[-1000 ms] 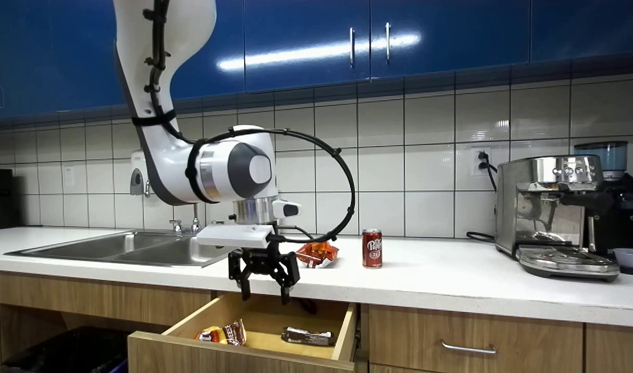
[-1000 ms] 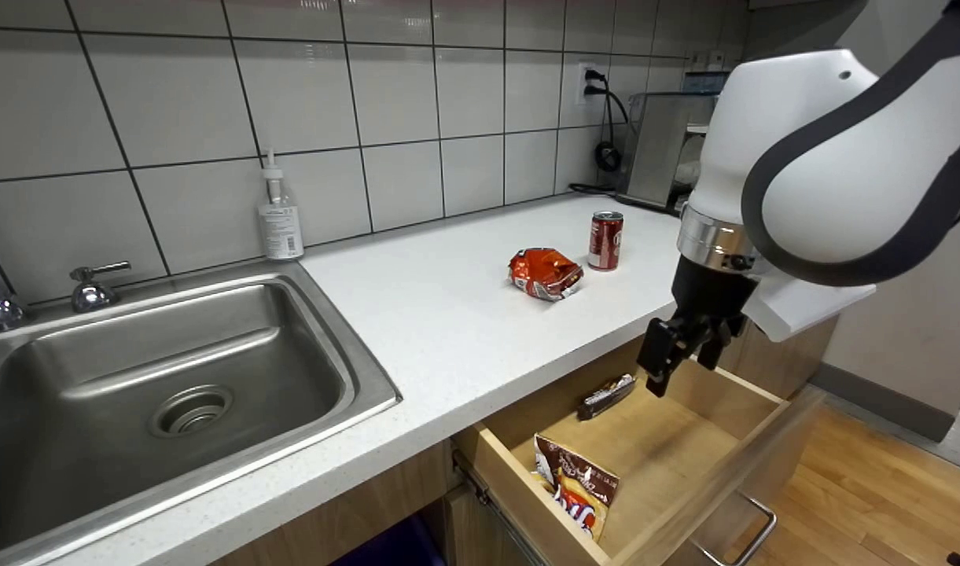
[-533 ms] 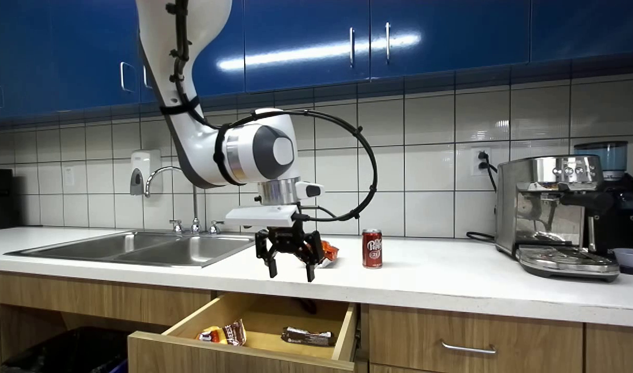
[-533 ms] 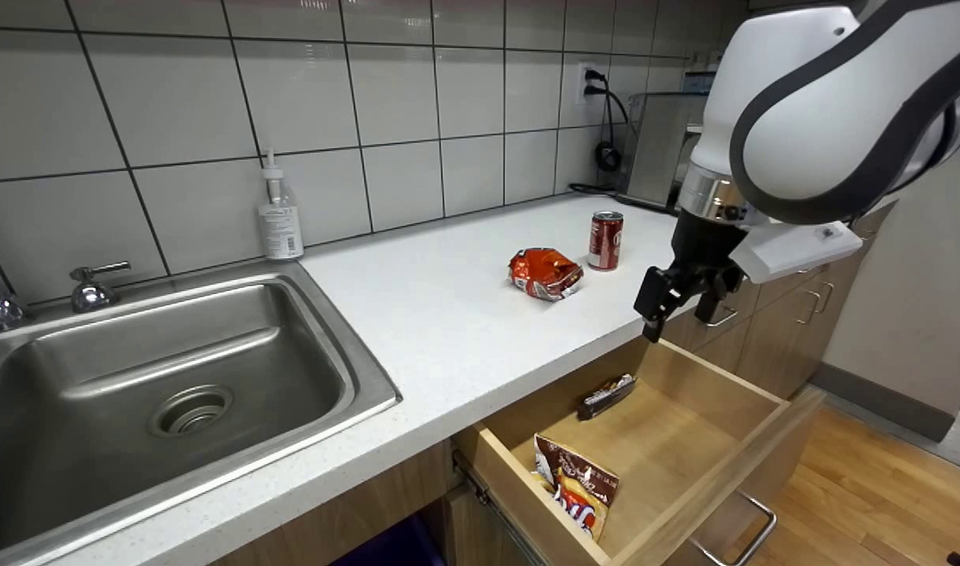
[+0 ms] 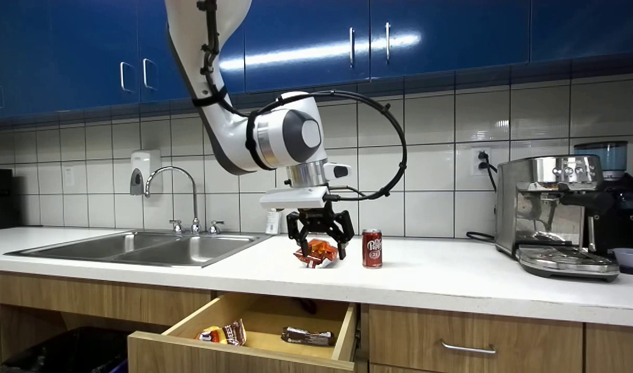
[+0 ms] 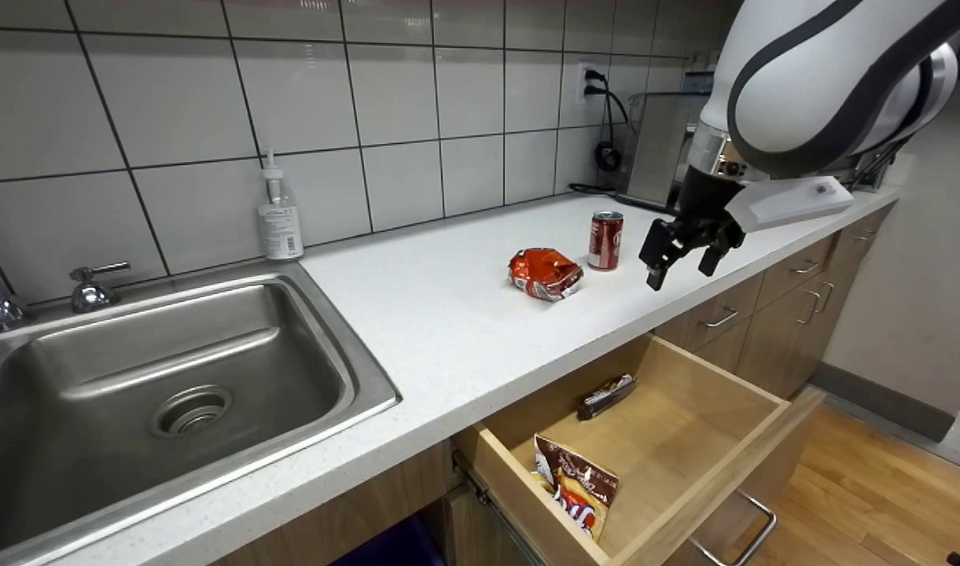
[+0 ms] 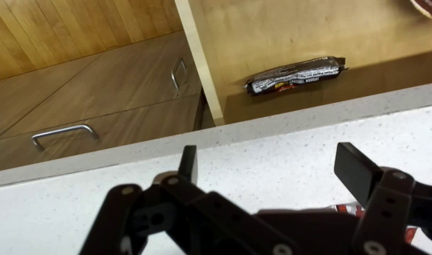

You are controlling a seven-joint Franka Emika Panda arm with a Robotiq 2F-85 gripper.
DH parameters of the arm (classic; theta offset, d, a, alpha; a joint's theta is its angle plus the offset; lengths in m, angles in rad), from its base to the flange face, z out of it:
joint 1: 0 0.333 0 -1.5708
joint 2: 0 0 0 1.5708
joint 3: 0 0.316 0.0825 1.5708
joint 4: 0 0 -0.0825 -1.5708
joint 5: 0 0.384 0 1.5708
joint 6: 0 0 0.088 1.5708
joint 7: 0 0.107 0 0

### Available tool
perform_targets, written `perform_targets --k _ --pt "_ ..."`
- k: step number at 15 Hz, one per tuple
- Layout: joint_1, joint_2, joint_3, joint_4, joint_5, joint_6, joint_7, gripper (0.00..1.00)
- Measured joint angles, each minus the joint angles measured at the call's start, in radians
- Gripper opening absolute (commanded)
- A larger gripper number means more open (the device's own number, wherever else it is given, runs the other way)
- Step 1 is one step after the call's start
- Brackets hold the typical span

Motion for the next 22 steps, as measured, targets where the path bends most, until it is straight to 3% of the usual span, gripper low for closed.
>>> perform_targets --k 13,22 --pt "-0.051 0.068 -0.025 0.180 0.002 -0.017 -0.001 1.00" --pt "-0.056 0.215 -0.035 0.368 0.002 -0.028 -0.002 1.00"
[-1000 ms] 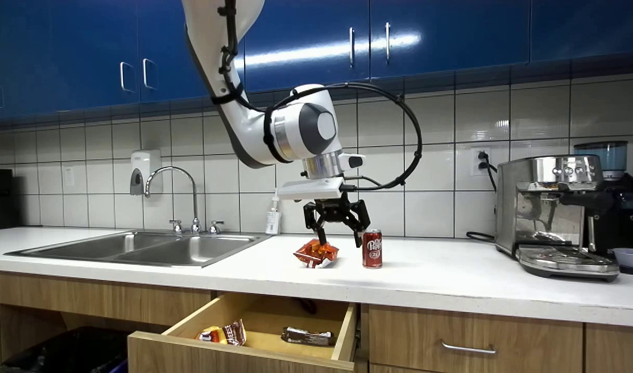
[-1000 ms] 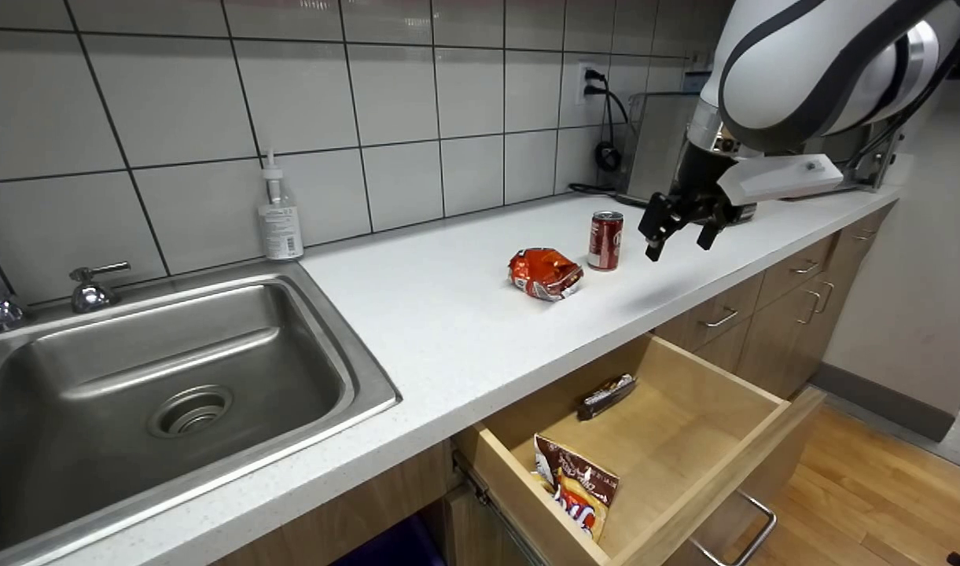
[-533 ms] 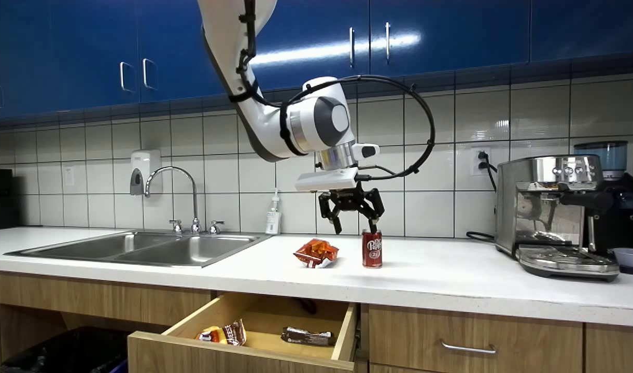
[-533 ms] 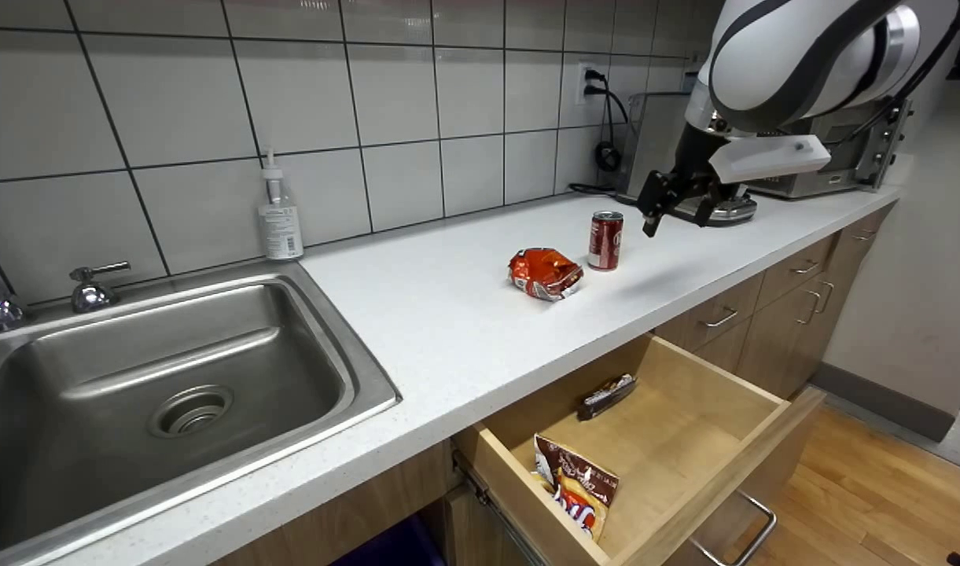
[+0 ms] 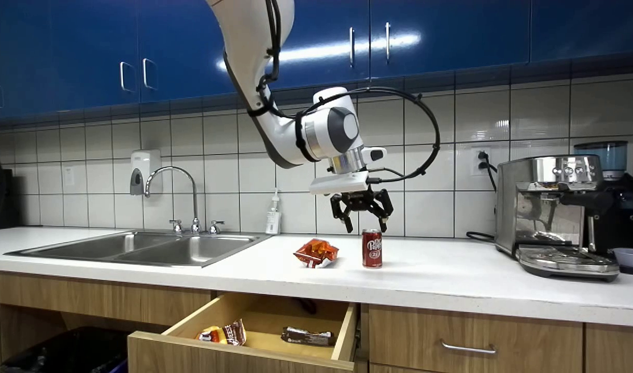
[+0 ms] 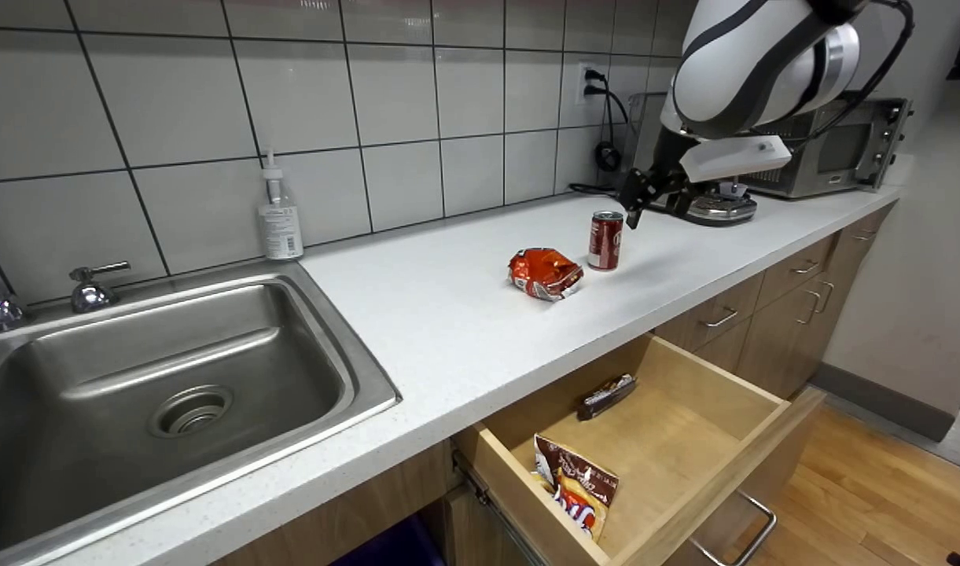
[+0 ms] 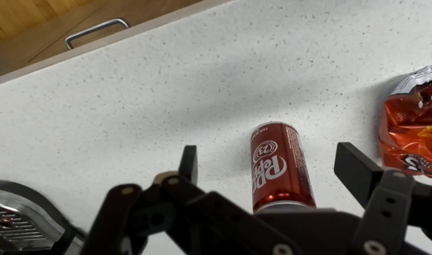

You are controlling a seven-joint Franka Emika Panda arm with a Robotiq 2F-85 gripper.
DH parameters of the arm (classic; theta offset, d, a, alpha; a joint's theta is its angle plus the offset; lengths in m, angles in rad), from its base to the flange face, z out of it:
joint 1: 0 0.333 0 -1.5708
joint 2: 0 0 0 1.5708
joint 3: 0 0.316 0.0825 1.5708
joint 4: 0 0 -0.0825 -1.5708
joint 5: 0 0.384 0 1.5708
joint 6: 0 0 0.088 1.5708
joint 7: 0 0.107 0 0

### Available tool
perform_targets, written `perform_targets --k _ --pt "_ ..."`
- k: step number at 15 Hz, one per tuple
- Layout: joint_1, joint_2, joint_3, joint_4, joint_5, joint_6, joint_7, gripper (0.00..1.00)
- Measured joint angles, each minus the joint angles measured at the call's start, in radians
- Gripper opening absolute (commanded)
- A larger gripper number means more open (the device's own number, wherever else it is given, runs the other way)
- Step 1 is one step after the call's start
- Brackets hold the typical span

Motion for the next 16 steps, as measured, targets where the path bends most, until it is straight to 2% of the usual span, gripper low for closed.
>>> perform_targets --k 10,16 --pt "-0.004 0.182 0.000 0.249 0.000 -0.052 -0.003 1.00" --pt "-0.004 0.224 0.014 0.327 0.001 -0.063 -0.014 1.00"
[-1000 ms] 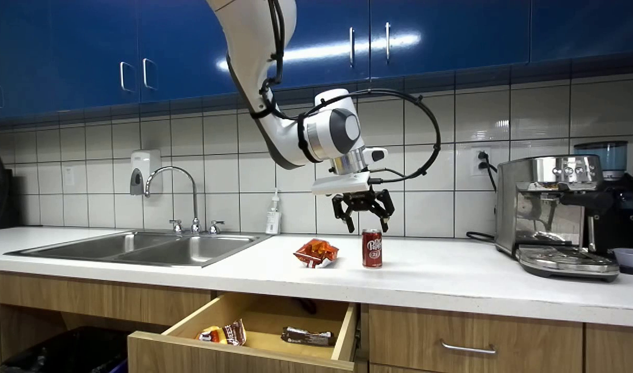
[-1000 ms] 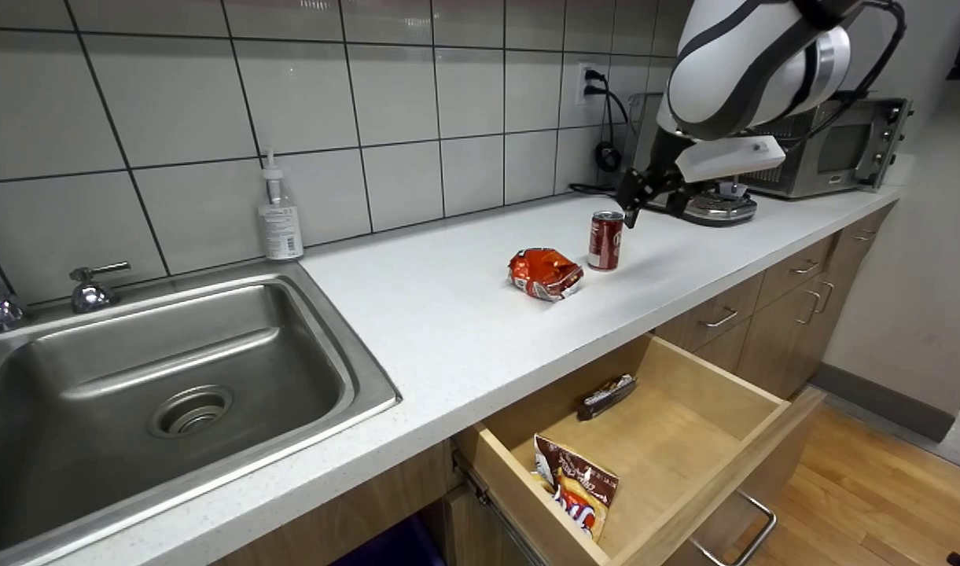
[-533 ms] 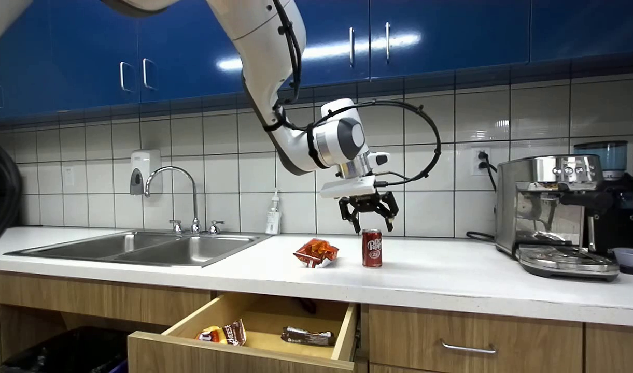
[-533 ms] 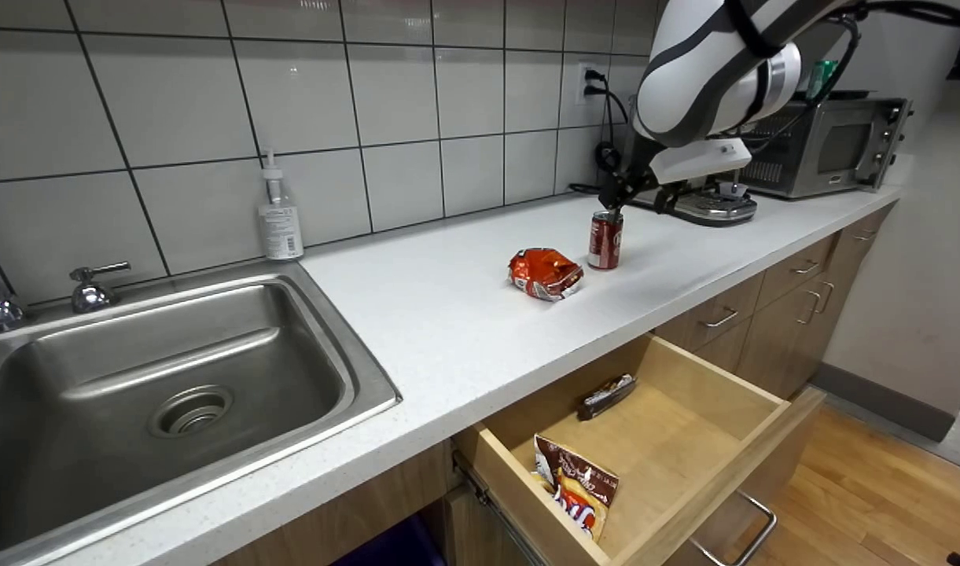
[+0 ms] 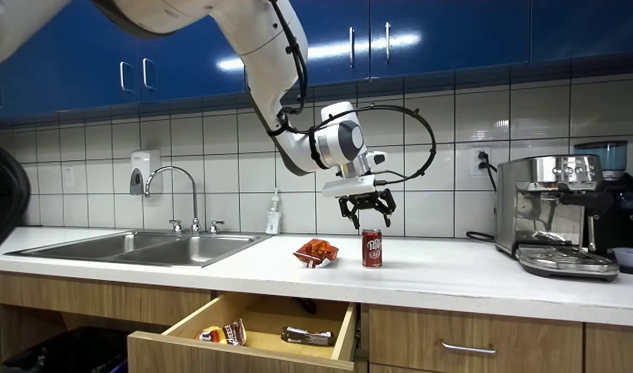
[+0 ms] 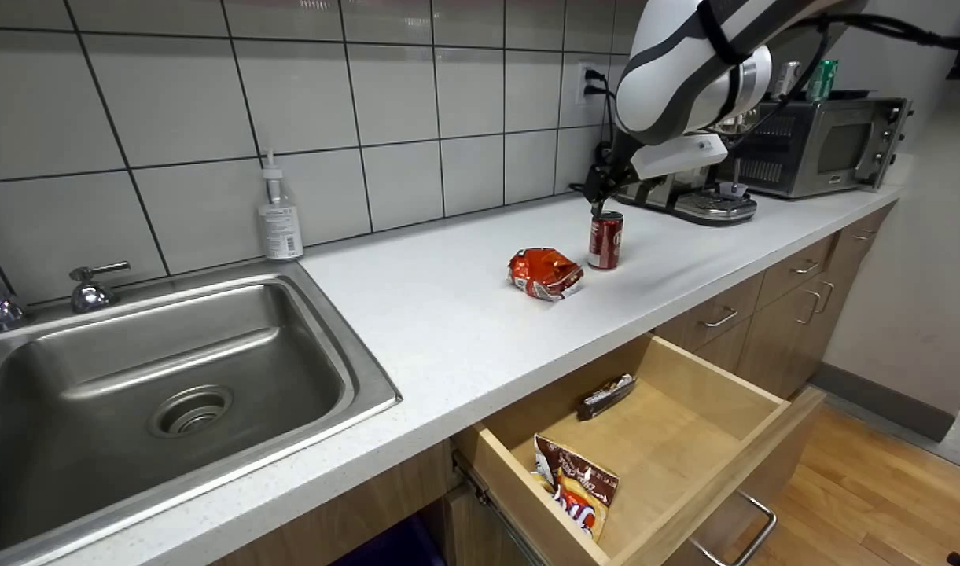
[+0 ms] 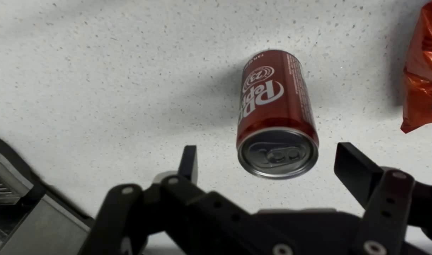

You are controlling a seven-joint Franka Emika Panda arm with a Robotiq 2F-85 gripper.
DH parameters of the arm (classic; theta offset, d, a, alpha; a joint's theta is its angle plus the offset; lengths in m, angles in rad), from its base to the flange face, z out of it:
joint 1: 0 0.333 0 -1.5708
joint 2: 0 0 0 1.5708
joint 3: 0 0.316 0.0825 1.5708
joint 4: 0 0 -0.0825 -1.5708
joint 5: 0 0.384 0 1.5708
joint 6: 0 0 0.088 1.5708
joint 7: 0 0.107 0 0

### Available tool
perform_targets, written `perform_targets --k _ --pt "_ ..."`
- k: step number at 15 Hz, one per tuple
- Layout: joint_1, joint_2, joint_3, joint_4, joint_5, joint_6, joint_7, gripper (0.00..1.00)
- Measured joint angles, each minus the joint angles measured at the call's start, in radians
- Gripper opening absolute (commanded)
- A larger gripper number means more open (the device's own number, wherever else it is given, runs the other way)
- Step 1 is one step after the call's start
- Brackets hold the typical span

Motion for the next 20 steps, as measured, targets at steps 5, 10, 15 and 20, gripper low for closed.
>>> perform_targets --k 5,10,15,20 --pt "0.000 0.032 0.014 0.049 0.001 -0.022 0.000 1.00" --pt "0.000 0.082 0.016 0.108 0.003 -0.039 0.000 1.00" --pt "-0.001 0.118 0.018 0.142 0.008 -0.065 -0.001 1.00" --pt "-0.003 0.143 0.018 0.157 0.008 -0.080 -0.002 0.74"
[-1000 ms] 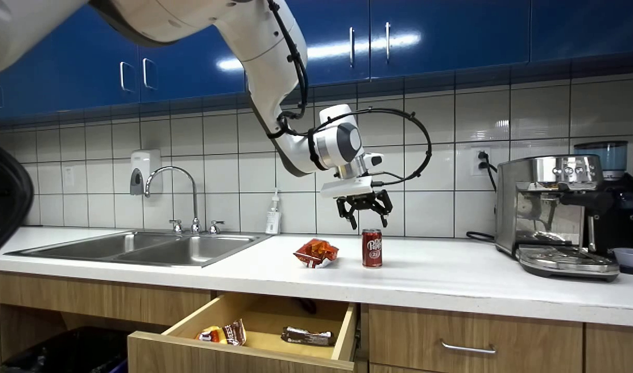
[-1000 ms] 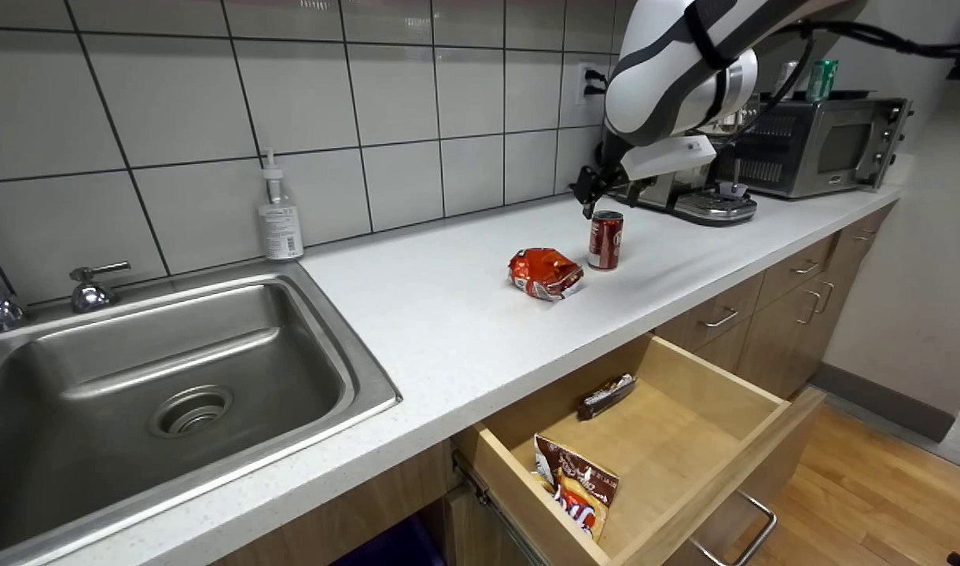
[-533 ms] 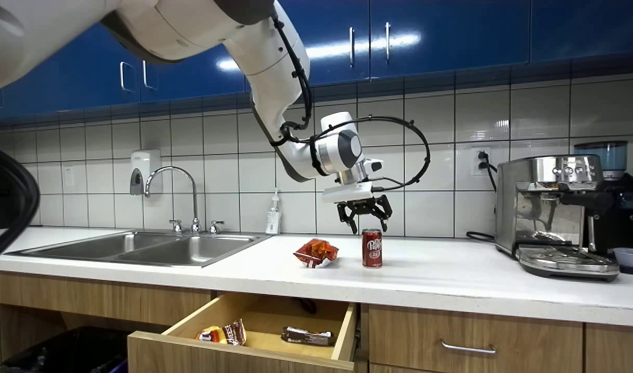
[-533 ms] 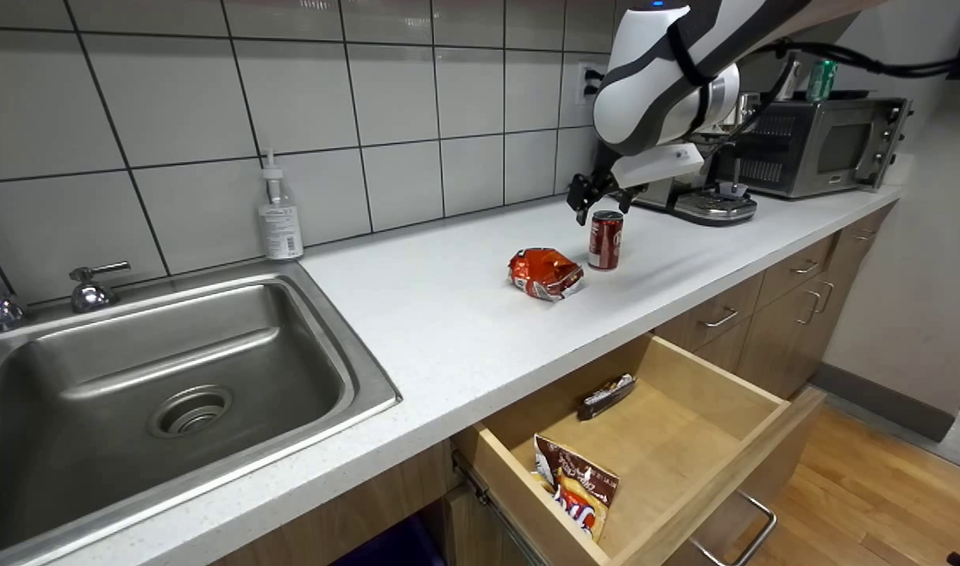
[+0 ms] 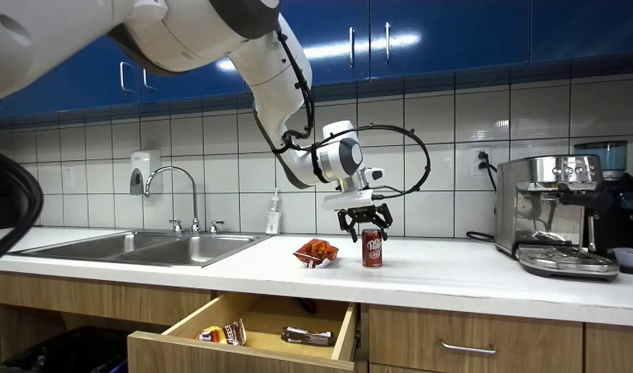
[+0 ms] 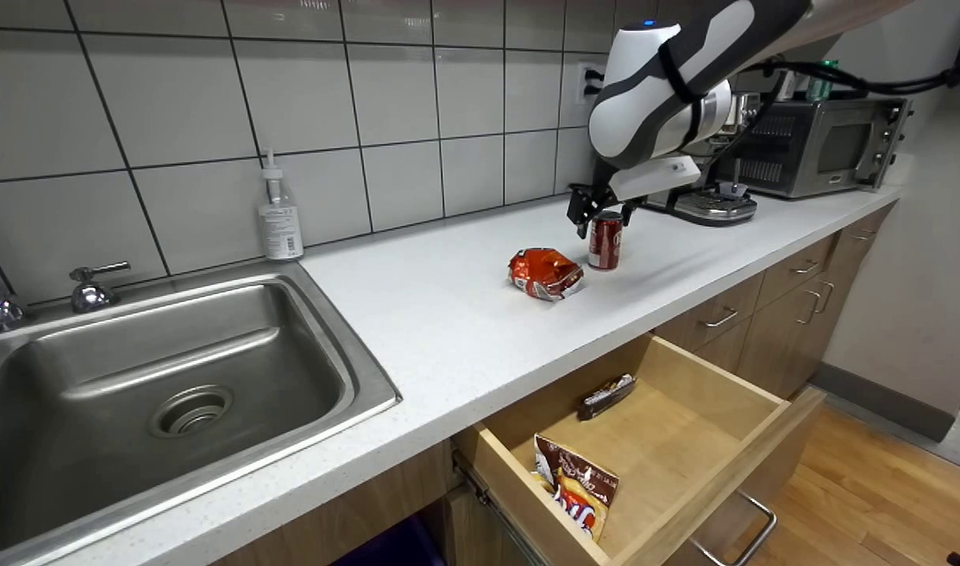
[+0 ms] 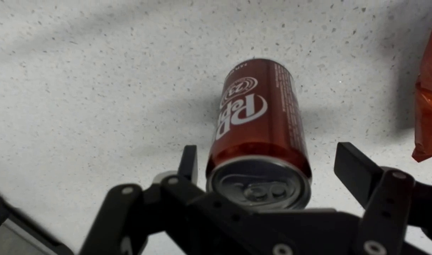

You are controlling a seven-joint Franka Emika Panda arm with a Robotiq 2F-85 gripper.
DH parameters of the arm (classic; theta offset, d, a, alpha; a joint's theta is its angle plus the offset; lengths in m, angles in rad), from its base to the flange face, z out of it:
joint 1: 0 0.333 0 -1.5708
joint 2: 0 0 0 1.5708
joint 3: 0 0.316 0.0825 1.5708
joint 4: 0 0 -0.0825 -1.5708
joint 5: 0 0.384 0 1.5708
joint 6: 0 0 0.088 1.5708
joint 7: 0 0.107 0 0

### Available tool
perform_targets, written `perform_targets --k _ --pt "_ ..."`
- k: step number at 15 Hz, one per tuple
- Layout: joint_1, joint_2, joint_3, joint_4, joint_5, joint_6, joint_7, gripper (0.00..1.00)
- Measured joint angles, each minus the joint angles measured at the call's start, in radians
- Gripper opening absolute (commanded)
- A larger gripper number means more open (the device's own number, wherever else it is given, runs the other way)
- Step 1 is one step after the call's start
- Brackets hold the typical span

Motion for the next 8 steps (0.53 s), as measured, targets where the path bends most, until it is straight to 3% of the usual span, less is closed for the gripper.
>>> perform_targets --k 4,8 --pt "0.000 0.004 -0.001 0.001 0.000 -0.001 -0.004 0.42" --pt "-0.001 0.004 -0.001 0.002 0.000 -0.002 -0.004 0.39"
